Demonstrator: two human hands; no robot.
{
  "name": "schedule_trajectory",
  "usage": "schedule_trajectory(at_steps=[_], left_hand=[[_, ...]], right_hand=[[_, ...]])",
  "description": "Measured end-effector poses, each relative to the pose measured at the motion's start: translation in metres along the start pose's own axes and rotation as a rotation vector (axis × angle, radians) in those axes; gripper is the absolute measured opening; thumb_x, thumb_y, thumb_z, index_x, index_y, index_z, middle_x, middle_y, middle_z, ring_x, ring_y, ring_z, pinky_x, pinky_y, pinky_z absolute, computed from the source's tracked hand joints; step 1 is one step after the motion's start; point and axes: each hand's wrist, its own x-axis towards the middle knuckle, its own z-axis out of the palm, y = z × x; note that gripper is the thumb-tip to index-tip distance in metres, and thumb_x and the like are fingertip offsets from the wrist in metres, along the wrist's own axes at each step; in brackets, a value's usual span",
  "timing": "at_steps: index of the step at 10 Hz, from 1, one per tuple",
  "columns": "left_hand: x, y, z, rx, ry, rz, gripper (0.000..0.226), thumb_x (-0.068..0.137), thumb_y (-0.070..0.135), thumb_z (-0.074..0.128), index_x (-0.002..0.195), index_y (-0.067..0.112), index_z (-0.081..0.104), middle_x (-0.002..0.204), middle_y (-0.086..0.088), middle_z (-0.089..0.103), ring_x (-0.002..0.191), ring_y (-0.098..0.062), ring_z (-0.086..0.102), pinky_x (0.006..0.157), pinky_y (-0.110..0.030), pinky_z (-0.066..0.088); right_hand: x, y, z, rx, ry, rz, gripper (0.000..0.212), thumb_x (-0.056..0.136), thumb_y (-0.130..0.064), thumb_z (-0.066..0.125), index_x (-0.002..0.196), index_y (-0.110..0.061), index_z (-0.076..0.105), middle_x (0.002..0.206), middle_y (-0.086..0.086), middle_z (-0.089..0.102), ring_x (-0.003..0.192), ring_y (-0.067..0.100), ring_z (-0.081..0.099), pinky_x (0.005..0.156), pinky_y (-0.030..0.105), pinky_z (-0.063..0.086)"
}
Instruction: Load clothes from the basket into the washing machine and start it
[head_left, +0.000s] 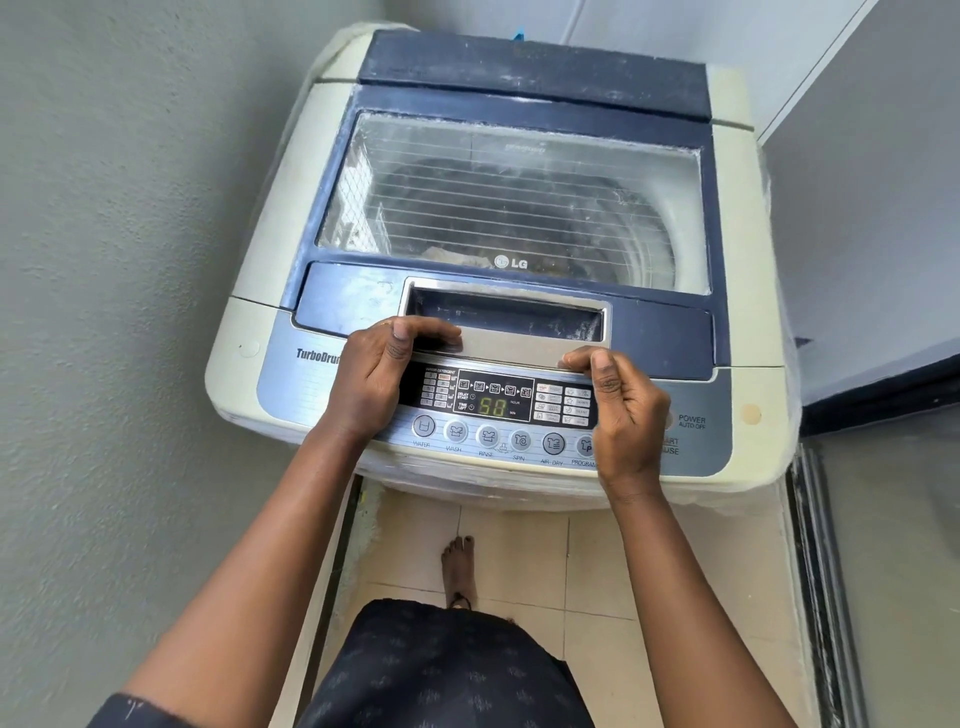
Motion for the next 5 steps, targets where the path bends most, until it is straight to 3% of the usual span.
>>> schedule_trajectory(at_steps=[1,3,4,5], left_hand=[[-0.001,0.003,0.001,0.028,0.015,-0.028,0.069,0.093,0.065,0.016,0.096,0.025,0.071,0.094,0.002,0.074,0.096,-0.015,0.068,0.087,-0.044,0.052],[0.008,0.039,0.006,0.335,0.082,-0.069,0.064,0.093,0.053,0.018,0.093,0.018,0.072,0.080,0.005,0.073,0.088,-0.016,0.066,0.073,-0.028,0.044],[0.024,0.053,0.009,0.537,0.054,-0.089,0.052,0.098,0.045,0.022,0.103,0.018,0.067,0.096,-0.008,0.070,0.097,-0.025,0.061,0.073,-0.030,0.041],[0.042,0.069,0.008,0.634,-0.009,-0.098,0.041,0.100,0.040,0.027,0.115,0.018,0.059,0.110,-0.011,0.064,0.108,-0.030,0.055,0.082,-0.038,0.045]], right_hand=[[0.001,-0.002,0.001,-0.036,-0.001,-0.008,0.046,0.093,-0.037,0.038,0.086,-0.004,0.069,0.084,0.005,0.070,0.083,0.025,0.068,0.077,0.048,0.055],[0.009,-0.016,0.002,-0.303,-0.065,-0.072,0.061,0.090,-0.050,0.028,0.078,-0.005,0.066,0.077,0.009,0.070,0.072,0.029,0.065,0.063,0.039,0.051],[0.020,-0.033,0.005,-0.481,-0.149,-0.138,0.050,0.096,-0.042,0.036,0.083,-0.004,0.065,0.082,0.013,0.069,0.077,0.034,0.063,0.059,0.031,0.040],[0.031,-0.060,0.005,-0.641,-0.275,-0.104,0.036,0.101,-0.031,0.037,0.097,-0.008,0.064,0.098,0.011,0.067,0.090,0.031,0.061,0.067,0.032,0.040]])
